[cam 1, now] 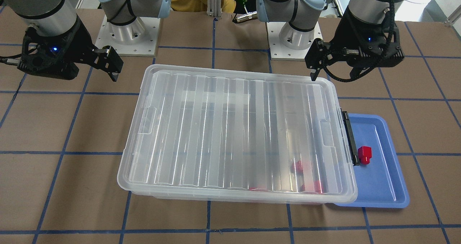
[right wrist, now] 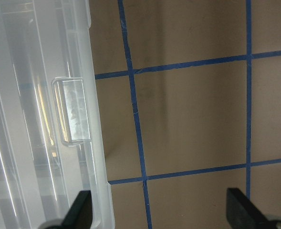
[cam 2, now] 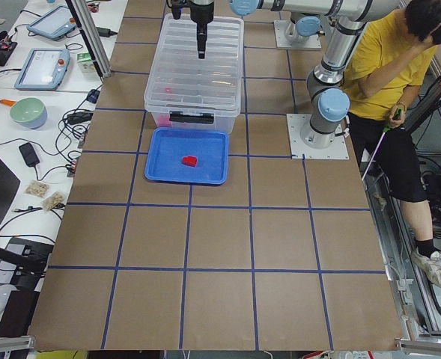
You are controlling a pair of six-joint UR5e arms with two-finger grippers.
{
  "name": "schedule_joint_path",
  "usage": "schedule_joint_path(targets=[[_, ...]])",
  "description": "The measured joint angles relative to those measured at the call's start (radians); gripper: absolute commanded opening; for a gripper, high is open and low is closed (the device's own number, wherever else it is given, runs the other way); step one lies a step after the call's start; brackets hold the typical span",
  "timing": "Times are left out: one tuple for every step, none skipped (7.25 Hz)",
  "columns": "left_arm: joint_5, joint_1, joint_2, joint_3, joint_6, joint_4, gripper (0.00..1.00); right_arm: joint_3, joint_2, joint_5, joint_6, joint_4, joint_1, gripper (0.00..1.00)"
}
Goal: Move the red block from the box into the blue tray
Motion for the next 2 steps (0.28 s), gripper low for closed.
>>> schedule_joint_path(targets=[[0.001, 0.000, -0.001, 0.000, 0.000, 0.000, 1.00, 0.000, -0.001, 0.002, -0.003, 0.000, -0.001, 1.00], [0.001, 0.000, -0.002, 0.000, 0.000, 0.000, 1.00, 0.001, -0.002, 0.004, -0.006, -0.003, -0.001, 1.00]])
